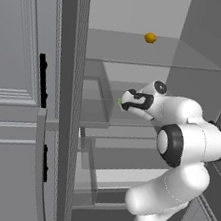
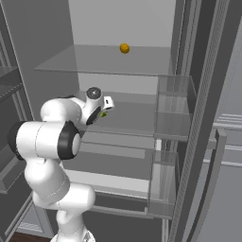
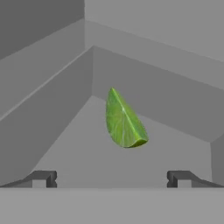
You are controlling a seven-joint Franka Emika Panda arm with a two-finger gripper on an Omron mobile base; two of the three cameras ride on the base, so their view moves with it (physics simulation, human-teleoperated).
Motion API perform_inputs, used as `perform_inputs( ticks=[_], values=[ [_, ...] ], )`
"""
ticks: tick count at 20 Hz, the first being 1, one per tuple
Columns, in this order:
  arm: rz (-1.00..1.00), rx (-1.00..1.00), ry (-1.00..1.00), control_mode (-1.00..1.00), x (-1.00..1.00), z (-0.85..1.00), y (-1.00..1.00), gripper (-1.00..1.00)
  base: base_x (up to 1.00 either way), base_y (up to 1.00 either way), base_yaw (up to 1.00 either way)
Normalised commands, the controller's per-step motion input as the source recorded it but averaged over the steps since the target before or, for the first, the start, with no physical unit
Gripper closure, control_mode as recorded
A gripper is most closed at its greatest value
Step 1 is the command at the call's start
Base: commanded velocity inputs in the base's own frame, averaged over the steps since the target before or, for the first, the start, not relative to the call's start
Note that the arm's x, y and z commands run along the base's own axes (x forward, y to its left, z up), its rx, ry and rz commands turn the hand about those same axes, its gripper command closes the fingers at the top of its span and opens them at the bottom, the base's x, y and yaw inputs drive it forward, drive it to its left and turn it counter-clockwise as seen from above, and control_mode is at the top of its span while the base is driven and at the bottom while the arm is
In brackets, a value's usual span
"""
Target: Grab a lemon wedge from the fridge and one ice cube from the ice bowl, and put them in the glass of lemonade.
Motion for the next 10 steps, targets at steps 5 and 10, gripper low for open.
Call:
perform_inputs(
  ticks=[5, 10],
  values=[
    [0.06, -0.01, 0.04, -1.00, 0.31, -0.08, 0.00, -1.00, 0.00, 0.00, 0.00],
    [0.06, 0.00, 0.03, -1.00, 0.33, -0.12, 0.00, -1.00, 0.00, 0.00, 0.00]
  ],
)
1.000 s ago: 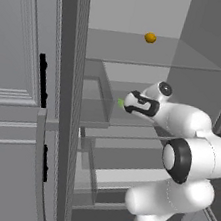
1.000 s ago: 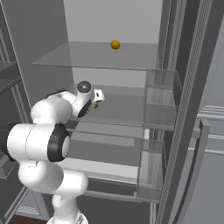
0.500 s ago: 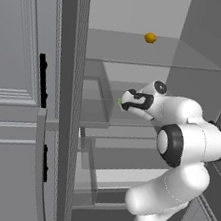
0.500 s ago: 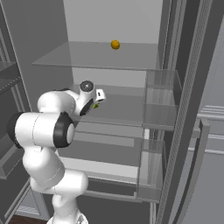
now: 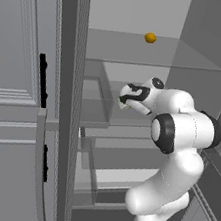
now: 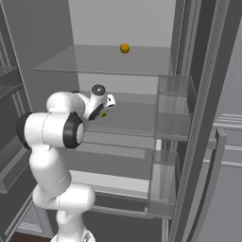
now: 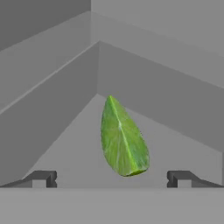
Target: Grab a lemon wedge from the fridge and one ice cube from the ice bowl, and put them in the glass of lemonade.
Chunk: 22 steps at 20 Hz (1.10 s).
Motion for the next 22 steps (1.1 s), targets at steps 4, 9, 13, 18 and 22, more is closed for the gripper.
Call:
perform_inputs(
  ticks=[4, 9, 13, 18, 22],
  values=[
    [0.05, 0.00, 0.00, -1.00, 0.30, -0.18, 0.00, -1.00, 0.00, 0.00, 0.00],
    [0.05, -0.01, 0.01, -1.00, 0.29, -0.21, 0.00, -1.00, 0.00, 0.00, 0.00],
    [0.05, -0.01, 0.02, -1.00, 0.25, -0.26, 0.00, -1.00, 0.00, 0.00, 0.00],
    [0.05, -0.02, 0.03, -1.00, 0.27, -0.24, 0.00, -1.00, 0.00, 0.00, 0.00],
    [0.05, -0.03, 0.02, -1.00, 0.25, -0.28, 0.02, -1.00, 0.00, 0.00, 0.00]
  ],
)
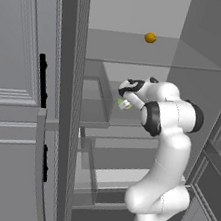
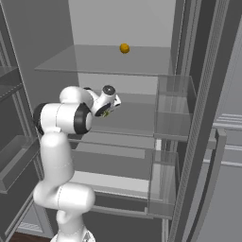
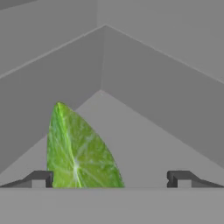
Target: Grab a lemon wedge from the fridge and one ice cube from the ice bowl, and put them in the glass of lemonade.
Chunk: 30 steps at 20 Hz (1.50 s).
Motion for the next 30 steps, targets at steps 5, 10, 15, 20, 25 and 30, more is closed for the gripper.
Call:
perform_inputs(
  ticks=[5, 10, 15, 20, 25, 30],
  values=[
    [0.05, -0.06, 0.04, -1.00, 0.10, -0.37, 0.09, 1.00, 0.00, 0.00, 0.00],
    [0.01, -0.10, 0.05, -1.00, -0.05, -0.52, 0.23, 1.00, 0.00, 0.00, 0.00],
    [0.00, -0.04, 0.00, -1.00, -0.02, -0.18, 0.12, 1.00, 0.00, 0.00, 0.00],
    [-0.04, 0.00, -0.09, -1.00, -0.73, -0.45, 0.00, 1.00, 0.00, 0.00, 0.00],
    [-0.08, 0.00, -0.20, -1.00, -1.00, -0.34, -0.07, 1.00, 0.00, 0.00, 0.00],
    [-0.14, 0.05, -0.18, -1.00, -1.00, 0.02, -0.43, 1.00, 0.00, 0.00, 0.00]
  ],
)
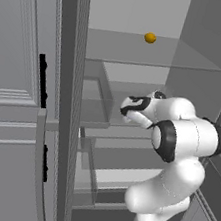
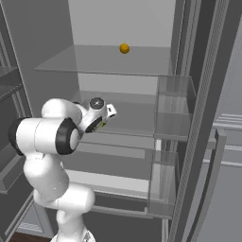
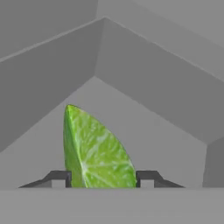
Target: Grab a lemon wedge from the fridge and one ice cube from the ice bowl, and put them in the glass of lemonade.
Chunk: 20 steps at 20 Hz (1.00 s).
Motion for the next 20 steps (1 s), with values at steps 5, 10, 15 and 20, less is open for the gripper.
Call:
perform_inputs(
  ticks=[5, 10, 15, 20],
  values=[
    [-0.08, 0.04, -0.10, -1.00, -1.00, 0.65, -0.32, 1.00, 0.00, 0.00, 0.00],
    [0.00, 0.00, 0.07, -1.00, -0.91, 0.95, -0.01, 1.00, 0.00, 0.00, 0.00],
    [0.00, 0.00, 0.14, -1.00, -0.85, 1.00, -0.07, 1.00, 0.00, 0.00, 0.00],
    [0.00, 0.00, 0.17, -1.00, -0.82, 0.96, -0.08, 1.00, 0.00, 0.00, 0.00]
  ],
)
